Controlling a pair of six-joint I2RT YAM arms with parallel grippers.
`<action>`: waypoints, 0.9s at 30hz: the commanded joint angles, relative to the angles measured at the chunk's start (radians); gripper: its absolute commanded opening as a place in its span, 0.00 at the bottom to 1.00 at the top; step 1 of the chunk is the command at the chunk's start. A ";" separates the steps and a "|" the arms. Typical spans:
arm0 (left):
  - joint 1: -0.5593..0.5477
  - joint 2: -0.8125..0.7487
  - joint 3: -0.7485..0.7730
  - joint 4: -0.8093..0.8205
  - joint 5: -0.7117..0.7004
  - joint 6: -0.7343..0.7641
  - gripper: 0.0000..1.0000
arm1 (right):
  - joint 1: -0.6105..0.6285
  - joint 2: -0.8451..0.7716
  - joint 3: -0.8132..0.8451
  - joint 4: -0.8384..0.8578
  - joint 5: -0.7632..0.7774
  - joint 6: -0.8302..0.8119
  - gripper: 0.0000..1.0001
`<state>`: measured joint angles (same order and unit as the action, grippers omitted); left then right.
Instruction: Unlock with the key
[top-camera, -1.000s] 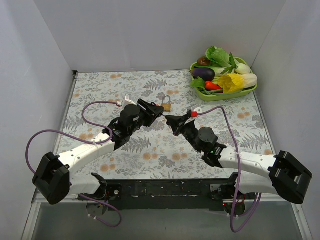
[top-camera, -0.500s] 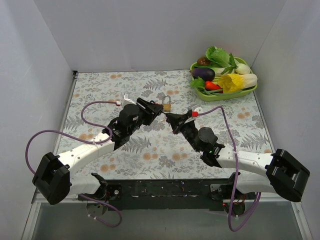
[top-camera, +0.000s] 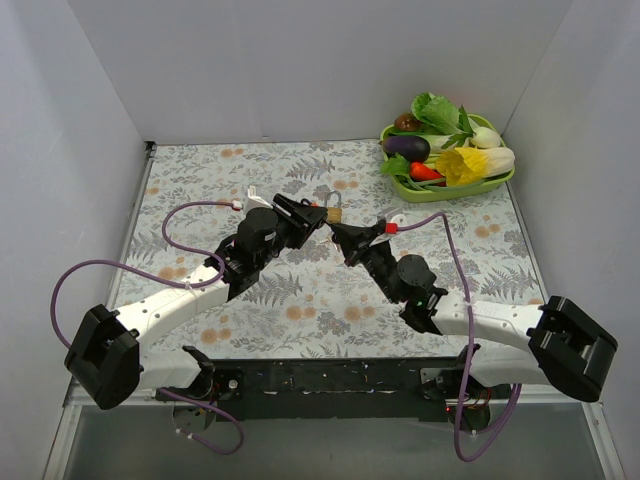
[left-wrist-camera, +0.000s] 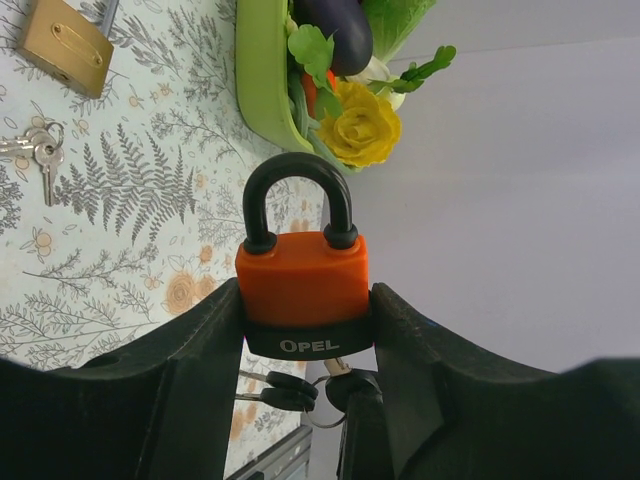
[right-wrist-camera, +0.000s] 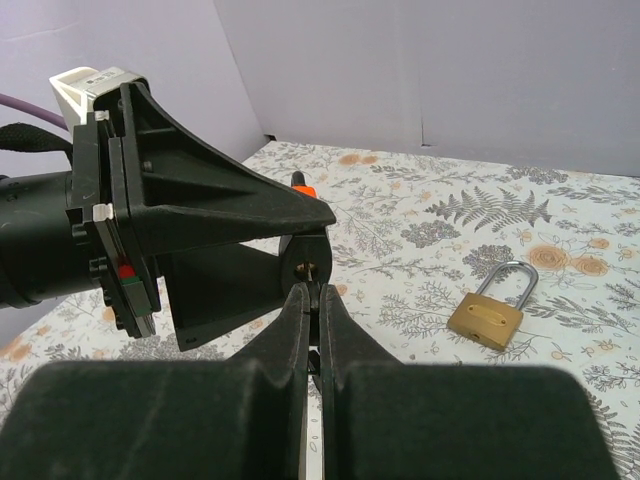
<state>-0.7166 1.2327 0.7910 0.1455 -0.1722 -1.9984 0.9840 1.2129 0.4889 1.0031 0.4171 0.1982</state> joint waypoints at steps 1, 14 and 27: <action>-0.004 -0.038 0.024 0.034 0.013 -1.332 0.00 | 0.004 0.023 0.040 0.127 0.026 -0.009 0.01; -0.004 -0.032 0.042 0.051 0.014 -1.338 0.00 | 0.004 0.128 0.022 0.267 0.037 -0.003 0.01; -0.015 -0.001 0.071 0.072 0.036 -1.337 0.00 | 0.050 0.235 0.073 0.308 0.071 -0.074 0.01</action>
<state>-0.7006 1.2442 0.7979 0.1425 -0.2279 -1.9968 1.0092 1.4082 0.5037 1.2572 0.4648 0.1696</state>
